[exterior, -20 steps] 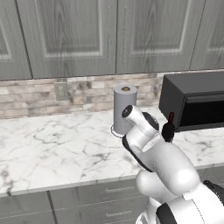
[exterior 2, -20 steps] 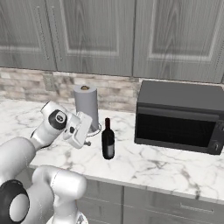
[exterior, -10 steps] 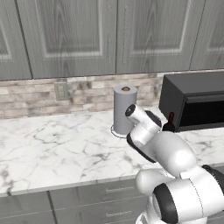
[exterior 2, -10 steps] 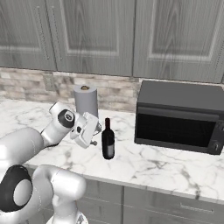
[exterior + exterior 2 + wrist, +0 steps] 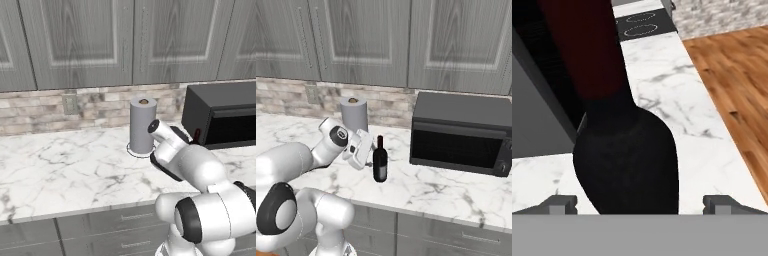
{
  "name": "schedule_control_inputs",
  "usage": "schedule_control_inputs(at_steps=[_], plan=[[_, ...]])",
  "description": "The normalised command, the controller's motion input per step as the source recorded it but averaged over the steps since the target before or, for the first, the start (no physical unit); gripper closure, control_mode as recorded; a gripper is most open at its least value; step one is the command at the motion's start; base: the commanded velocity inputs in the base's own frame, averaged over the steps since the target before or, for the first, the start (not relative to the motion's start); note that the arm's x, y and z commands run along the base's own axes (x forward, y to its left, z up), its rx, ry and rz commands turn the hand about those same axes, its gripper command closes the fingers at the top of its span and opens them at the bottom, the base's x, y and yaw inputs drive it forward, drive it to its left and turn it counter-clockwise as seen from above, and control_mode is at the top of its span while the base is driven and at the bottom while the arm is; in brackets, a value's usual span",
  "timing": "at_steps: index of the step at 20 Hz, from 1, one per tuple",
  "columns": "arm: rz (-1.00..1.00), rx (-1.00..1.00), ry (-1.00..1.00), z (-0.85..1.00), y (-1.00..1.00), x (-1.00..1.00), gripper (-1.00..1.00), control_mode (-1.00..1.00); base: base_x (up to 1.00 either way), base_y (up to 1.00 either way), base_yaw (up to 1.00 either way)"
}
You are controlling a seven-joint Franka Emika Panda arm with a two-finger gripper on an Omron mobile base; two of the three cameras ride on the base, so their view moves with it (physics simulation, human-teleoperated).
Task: There is a wine glass and glass cup on the dining counter. Place the wine bottle next to the wine glass and the juice bottle next to the glass cup.
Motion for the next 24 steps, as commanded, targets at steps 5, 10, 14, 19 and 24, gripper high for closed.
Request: schedule_control_inputs(at_steps=[5,10,14,19,24], plan=[[0.00,0.00,0.00,-0.11,-0.11,0.08,-1.00,-1.00,0.00,0.00,0.00],[0.00,0.00,0.00,-0.10,-0.07,0.11,-1.00,-1.00,0.00,0.00,0.00],[0.00,0.00,0.00,-0.08,-0.12,0.12,-1.00,-1.00,0.00,0.00,0.00],[0.00,0.00,0.00,-0.07,-0.18,0.06,-1.00,-1.00,0.00,0.00,0.00],[0.02,0.00,-0.01,-0.08,-0.10,-0.02,-1.00,-1.00,0.00,0.00,0.00]])
